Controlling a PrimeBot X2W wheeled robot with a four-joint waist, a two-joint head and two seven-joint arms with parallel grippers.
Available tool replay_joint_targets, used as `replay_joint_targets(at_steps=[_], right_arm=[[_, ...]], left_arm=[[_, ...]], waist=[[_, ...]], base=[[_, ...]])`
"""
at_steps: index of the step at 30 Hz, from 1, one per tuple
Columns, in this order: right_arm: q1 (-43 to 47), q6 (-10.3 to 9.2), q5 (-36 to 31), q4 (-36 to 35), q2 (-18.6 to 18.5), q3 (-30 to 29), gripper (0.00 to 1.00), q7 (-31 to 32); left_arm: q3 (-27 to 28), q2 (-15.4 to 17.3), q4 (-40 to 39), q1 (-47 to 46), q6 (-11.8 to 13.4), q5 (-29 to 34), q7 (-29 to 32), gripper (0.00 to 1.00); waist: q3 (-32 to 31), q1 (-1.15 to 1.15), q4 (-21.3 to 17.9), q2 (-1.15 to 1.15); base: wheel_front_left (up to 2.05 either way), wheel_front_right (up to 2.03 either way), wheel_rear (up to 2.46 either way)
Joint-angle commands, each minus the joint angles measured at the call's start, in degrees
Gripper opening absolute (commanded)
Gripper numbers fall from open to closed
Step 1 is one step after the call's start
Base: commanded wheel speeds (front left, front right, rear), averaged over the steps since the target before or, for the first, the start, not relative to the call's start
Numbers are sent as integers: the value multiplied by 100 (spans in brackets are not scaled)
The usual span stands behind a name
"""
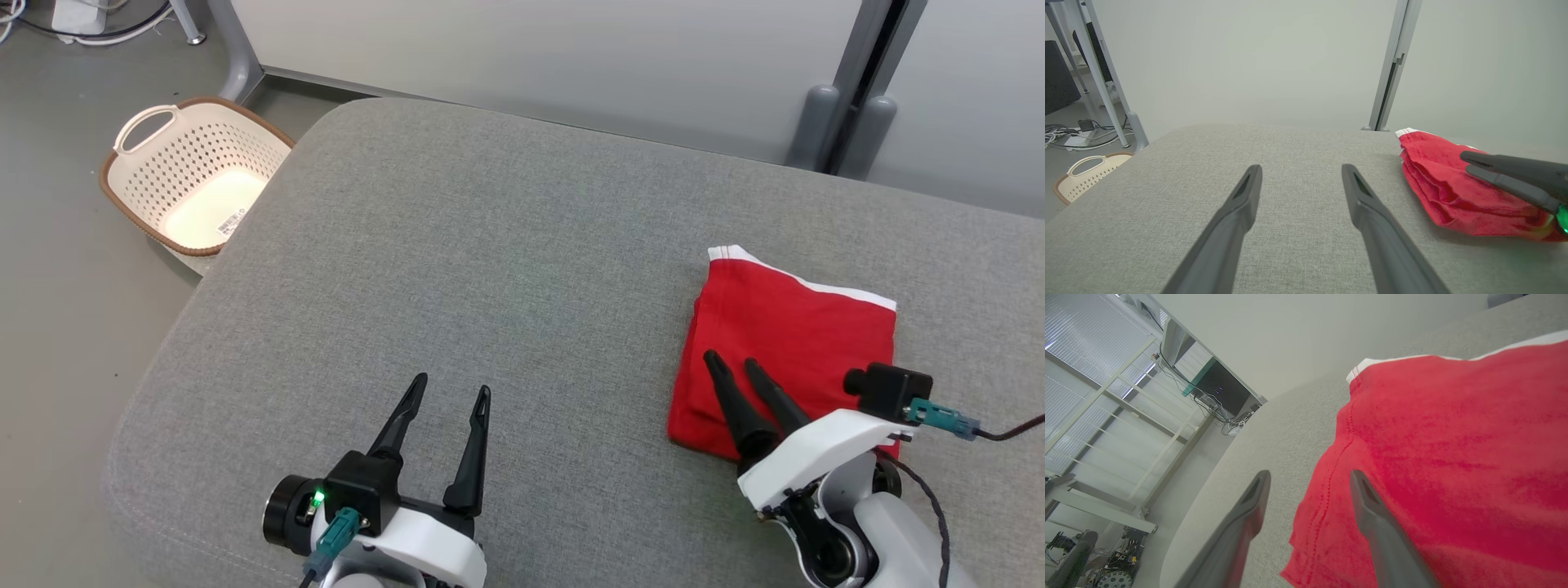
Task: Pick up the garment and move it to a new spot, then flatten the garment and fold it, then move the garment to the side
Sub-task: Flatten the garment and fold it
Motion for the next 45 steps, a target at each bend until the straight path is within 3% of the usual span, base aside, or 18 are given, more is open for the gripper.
replay_joint_targets(at_steps=[1,8,18,23,27,32,36,39,45], right_arm=[[-79,-1,-32,89,-31,83,100,-34],[-317,-1,-203,665,-104,634,100,117],[-591,-1,-528,489,-503,806,100,-682],[-582,-1,-1276,322,-947,728,100,-1214],[-445,-1,-1963,204,-1142,306,100,-1434],[-115,-2,-2821,-211,-1122,-425,100,-1547],[296,-2,-3503,-776,-857,-1124,100,-1565],[804,-2,-3994,-1235,-443,-1751,100,-1562],[1189,-2,-4287,-1431,-25,-2039,100,-1565]], left_arm=[[-1,23,-25,-59,40,-46,-9,100],[-52,23,-41,-98,84,-94,-9,100],[63,23,-134,-141,107,-25,-9,100],[174,23,-281,-196,89,46,-8,100],[285,23,-357,-251,108,90,-8,100],[487,24,-382,-259,73,129,-9,100],[674,22,-361,-313,6,176,-8,100],[808,23,-357,-298,-24,221,-8,100],[789,26,-304,-126,-57,283,-9,100]], waist=[[37,0,27,0],[118,0,80,0],[113,0,-221,0],[108,0,-523,0],[109,0,-772,0],[129,0,-1053,0],[154,0,-1200,0],[146,0,-1286,0],[133,0,-1381,0]], base=[[0,0,0],[0,0,0],[0,0,0],[0,0,0],[0,0,0],[0,0,0],[0,0,0],[0,0,0],[0,0,0]])
